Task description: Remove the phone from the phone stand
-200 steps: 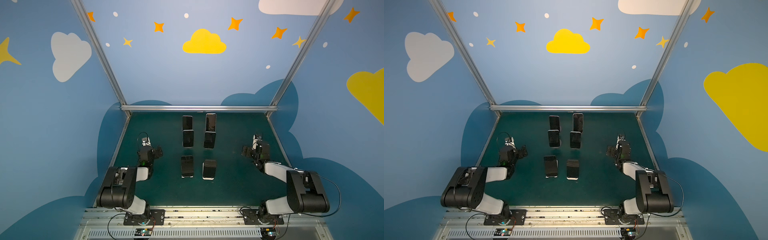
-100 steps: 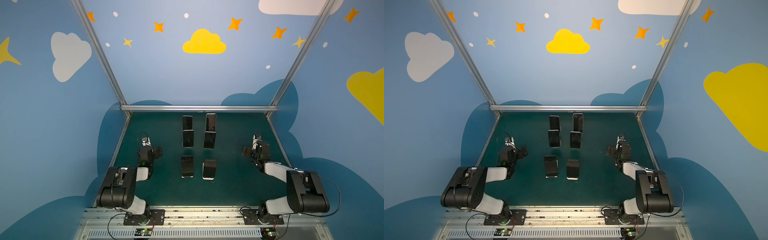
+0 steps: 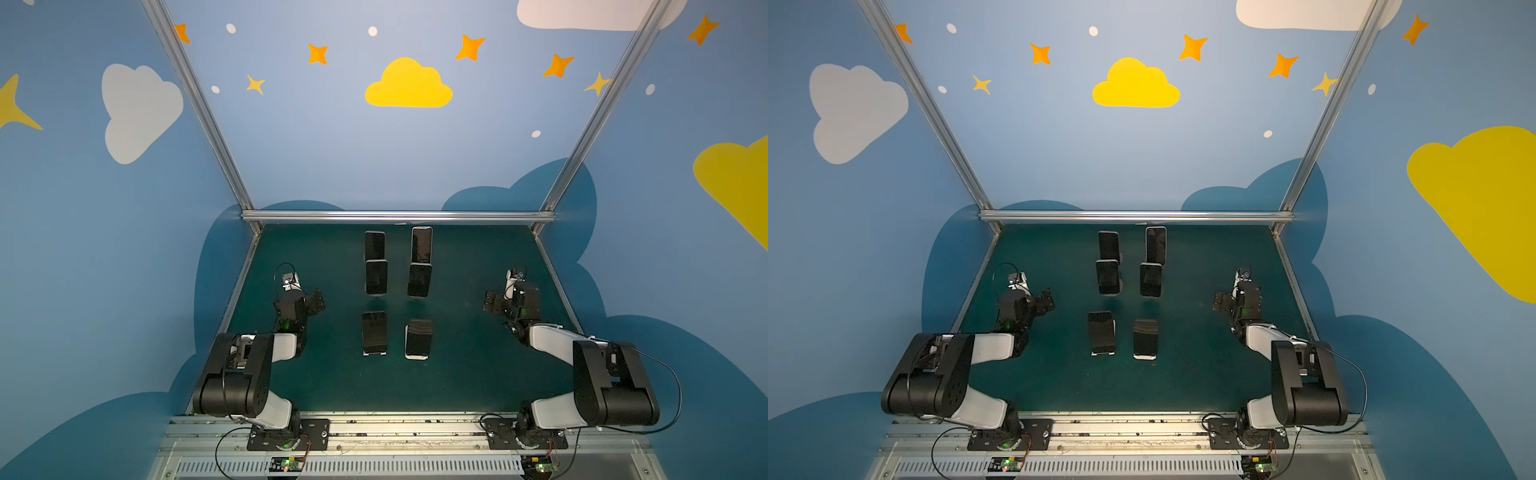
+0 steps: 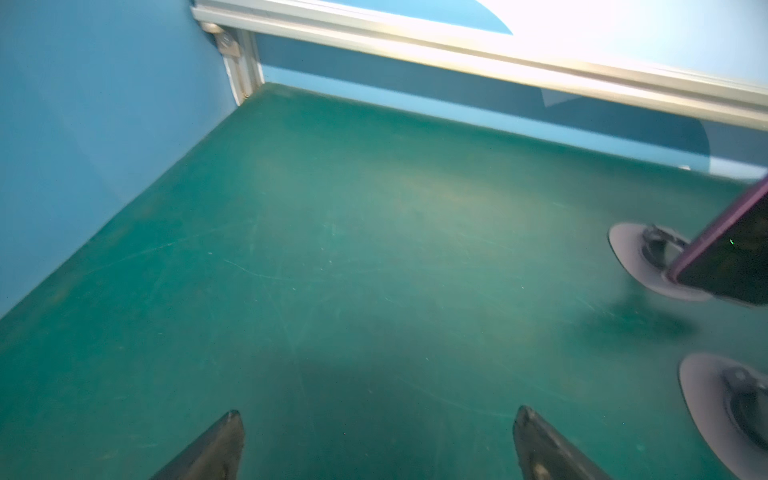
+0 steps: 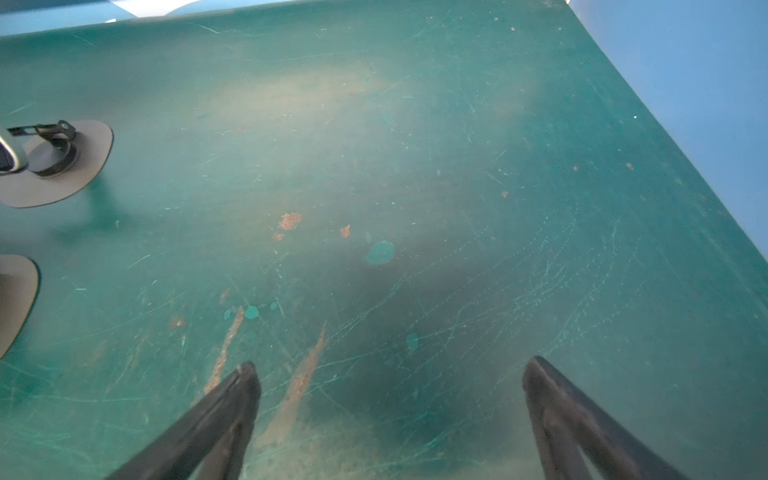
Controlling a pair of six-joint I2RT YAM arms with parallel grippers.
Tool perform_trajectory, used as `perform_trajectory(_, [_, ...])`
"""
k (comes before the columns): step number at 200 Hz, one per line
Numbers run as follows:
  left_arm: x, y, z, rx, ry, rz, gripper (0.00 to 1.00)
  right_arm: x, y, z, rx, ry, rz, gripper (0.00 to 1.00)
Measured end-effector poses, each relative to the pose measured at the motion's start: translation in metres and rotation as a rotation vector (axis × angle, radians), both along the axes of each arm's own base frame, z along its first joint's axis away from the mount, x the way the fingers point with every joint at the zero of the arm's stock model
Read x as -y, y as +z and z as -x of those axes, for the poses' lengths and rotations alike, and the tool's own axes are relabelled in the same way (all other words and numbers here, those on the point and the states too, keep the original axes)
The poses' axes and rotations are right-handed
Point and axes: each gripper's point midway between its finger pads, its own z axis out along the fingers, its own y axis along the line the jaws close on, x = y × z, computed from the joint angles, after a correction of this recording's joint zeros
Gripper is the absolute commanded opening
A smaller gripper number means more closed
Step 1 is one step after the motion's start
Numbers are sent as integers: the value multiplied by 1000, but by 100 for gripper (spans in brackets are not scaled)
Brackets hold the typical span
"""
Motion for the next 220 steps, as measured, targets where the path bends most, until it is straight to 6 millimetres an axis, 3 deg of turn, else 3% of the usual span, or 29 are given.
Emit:
perform_trajectory(55, [-7,1,1,-20,43,6,100,1,1,-1,-10,-5,3,99])
perform_trajectory(69, [-9,15,-4,-46,48,4,100,0,8,-6,-30,-6,11,99])
perform_trajectory(84, [-9,58,-16,-2,50,8,100,0,30,-18,-27,-27,27,99])
perform_trajectory(111, [-7,164,-24,165,51,60,100,-5,94,-32,12,-64,31,99])
perform_trajectory(135, [-12,245,-4,284,147,242,100,-10,160,-27,69,-141,-106,99])
perform_trajectory(145, [-17,268,8,331,191,313,100,-7,179,-18,89,-202,-218,91])
perform_trajectory(153, [-20,282,20,378,210,363,100,-7,189,-9,102,-202,-307,90])
perform_trajectory(167, [-23,284,34,411,221,436,99,-8,195,7,97,-199,-426,90])
perform_trajectory(183, [-22,269,37,374,230,509,100,-22,194,22,48,-178,-484,92])
perform_trajectory(198, [-12,247,29,294,210,575,100,-55,192,35,-22,-90,-489,93])
perform_trajectory(220, [17,214,19,164,110,677,100,-110,203,59,-82,50,-444,93])
